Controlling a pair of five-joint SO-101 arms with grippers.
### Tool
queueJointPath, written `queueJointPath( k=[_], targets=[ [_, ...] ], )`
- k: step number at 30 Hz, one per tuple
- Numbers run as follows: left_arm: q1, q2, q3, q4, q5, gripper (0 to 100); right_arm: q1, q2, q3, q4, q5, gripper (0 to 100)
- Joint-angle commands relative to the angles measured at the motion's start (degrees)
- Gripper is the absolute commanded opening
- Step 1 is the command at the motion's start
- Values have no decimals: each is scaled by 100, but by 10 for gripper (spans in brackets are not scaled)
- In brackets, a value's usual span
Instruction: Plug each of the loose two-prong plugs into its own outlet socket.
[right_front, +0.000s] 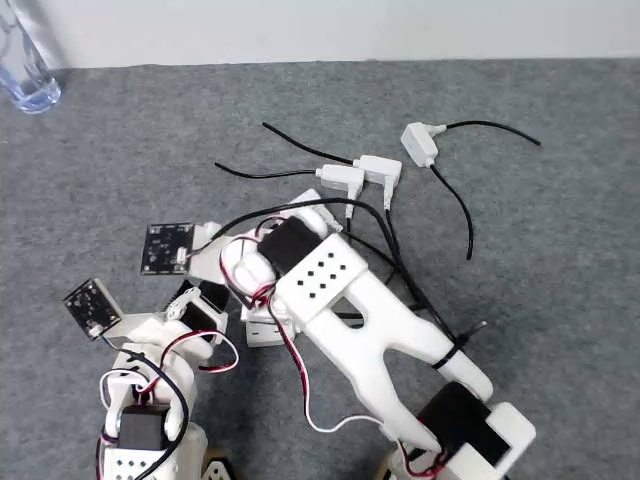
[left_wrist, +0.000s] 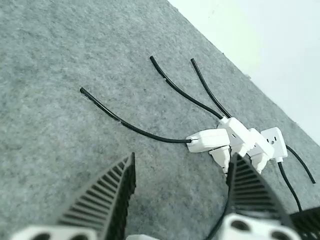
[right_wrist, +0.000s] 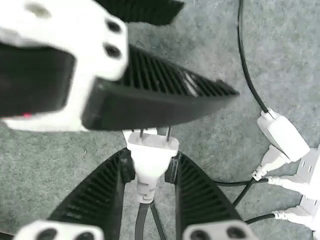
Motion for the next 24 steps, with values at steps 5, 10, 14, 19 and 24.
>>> queueJointPath(
  k=[5,10,14,19,24],
  targets=[
    [26,-35,-40,-158,53,284,-84,-277,-193,-251,-202,8],
    [0,-35,-40,-158,53,284,-215,-330,-686,136,-220,8],
    [-9,-35,-40,-158,53,284,-207,-330,-1240,541,-316,8],
    [9,-53,-40,-18,44,284,-207,-330,-1363,611,-334,8],
    [9,-53,-40,9,35,284,-207,-338,-1363,567,-334,8]
  ],
)
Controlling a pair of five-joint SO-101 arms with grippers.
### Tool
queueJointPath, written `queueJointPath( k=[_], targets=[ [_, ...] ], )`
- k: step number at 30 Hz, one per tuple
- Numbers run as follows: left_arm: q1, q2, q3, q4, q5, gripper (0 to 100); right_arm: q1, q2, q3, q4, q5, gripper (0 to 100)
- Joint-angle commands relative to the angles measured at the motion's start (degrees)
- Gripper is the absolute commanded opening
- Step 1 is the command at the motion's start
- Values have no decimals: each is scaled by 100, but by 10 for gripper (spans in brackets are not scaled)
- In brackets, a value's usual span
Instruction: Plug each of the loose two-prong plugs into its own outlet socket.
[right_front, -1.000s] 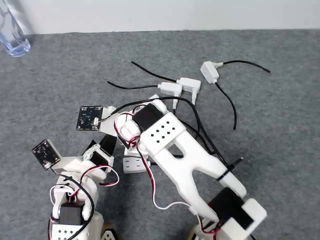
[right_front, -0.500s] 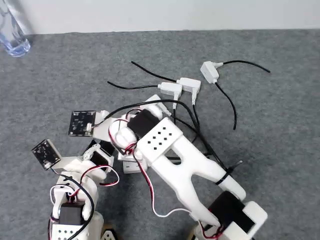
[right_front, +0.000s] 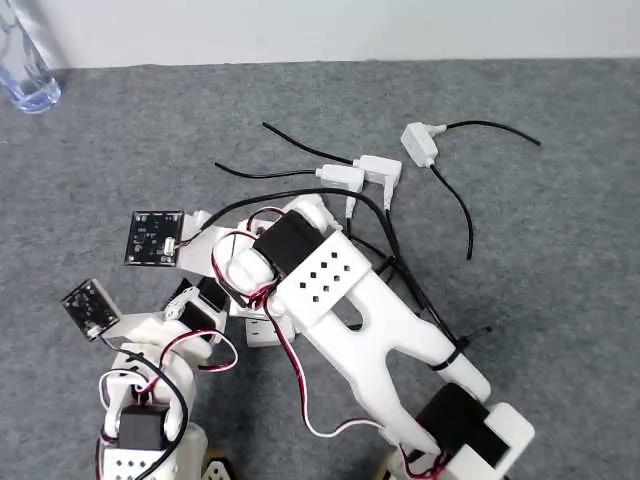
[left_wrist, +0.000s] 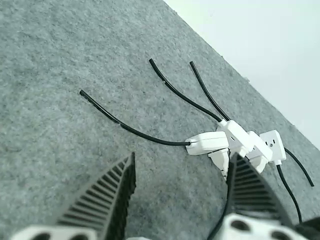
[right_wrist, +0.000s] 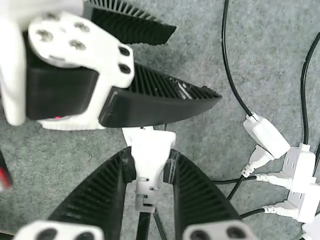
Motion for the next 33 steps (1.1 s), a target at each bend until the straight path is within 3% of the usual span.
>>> queueJointPath(
  k=[1,33],
  targets=[
    [18,-53,-31,35,9,284,-57,-338,-404,-40,-44,8],
    [35,-53,-31,26,9,284,-57,-268,-1486,444,-35,8]
  ],
)
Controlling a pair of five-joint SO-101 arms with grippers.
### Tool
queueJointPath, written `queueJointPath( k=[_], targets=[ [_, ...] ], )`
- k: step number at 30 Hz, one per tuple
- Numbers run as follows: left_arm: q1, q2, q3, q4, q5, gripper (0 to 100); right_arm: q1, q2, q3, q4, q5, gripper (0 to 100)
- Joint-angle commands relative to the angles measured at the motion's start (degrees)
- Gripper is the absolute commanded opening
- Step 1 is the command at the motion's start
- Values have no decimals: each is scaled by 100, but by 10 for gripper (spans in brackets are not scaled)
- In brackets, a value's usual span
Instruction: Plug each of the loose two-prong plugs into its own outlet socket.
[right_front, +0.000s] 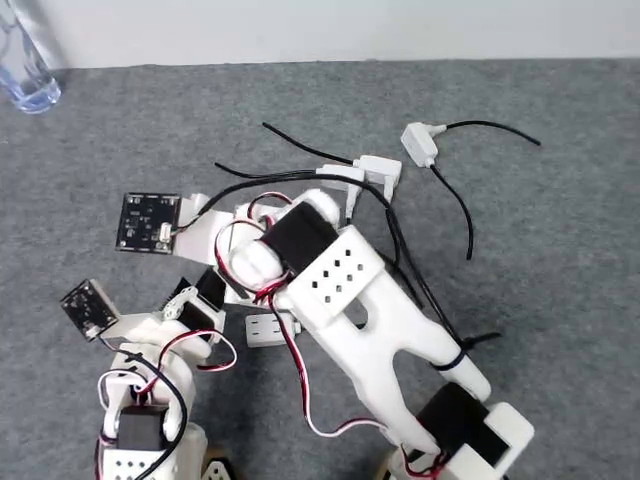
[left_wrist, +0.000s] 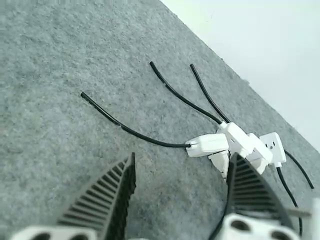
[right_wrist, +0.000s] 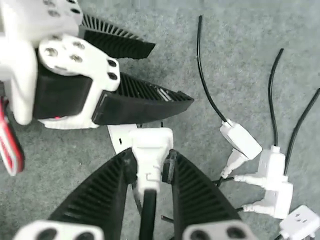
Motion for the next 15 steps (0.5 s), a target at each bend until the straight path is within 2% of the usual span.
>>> queueJointPath(
  k=[1,10,12,15],
  targets=[
    [35,-53,-22,26,9,284,-57,-268,-448,57,-35,8],
    [-35,-53,-22,79,9,284,92,-145,-237,48,9,8],
    [-237,-62,-22,220,0,284,268,-31,-237,75,9,8],
    [-888,-62,-13,273,-9,284,497,31,-237,84,141,8]
  ],
)
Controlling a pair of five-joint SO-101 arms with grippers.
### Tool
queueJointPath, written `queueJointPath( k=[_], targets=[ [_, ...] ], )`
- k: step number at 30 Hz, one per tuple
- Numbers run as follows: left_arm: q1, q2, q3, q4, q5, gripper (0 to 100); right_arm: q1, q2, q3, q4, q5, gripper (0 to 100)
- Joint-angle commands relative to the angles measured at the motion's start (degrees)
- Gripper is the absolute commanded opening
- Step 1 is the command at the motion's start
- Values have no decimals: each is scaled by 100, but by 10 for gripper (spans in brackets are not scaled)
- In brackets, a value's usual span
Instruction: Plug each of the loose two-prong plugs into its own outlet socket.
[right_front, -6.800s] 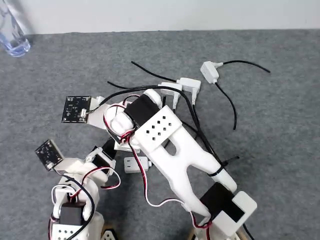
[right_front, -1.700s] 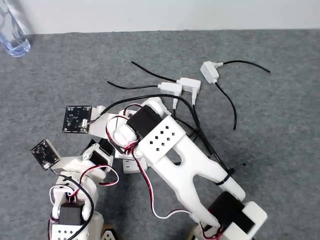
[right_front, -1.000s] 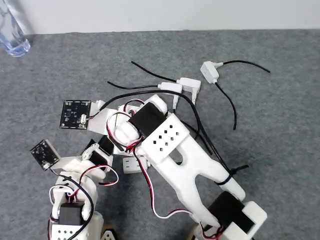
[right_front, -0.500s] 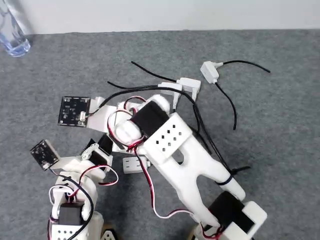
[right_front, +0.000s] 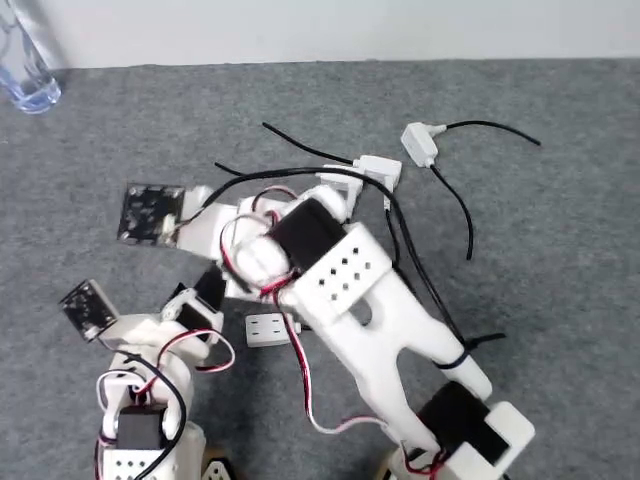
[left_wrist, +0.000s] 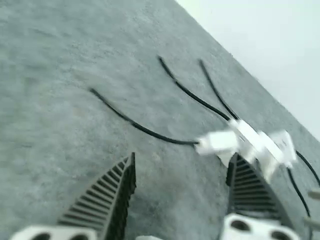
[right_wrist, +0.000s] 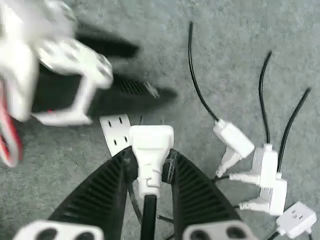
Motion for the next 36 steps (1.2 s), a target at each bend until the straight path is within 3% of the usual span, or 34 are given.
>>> queueJointPath(
  k=[1,6,10,20,27,36],
  targets=[
    [-932,-62,-31,105,-18,284,277,-13,-141,48,141,8],
    [-2479,-62,-31,501,-862,284,171,189,-105,75,202,8],
    [-3068,-62,-31,985,-1442,284,48,848,-105,277,387,8],
    [-3446,-62,-31,1178,-3095,284,189,1701,-149,286,527,8],
    [-3437,-62,-31,1196,-3138,284,1218,1701,413,127,967,9],
    [-3437,-62,-31,1204,-3138,283,2615,1657,2505,-1490,1705,9]
  ],
)
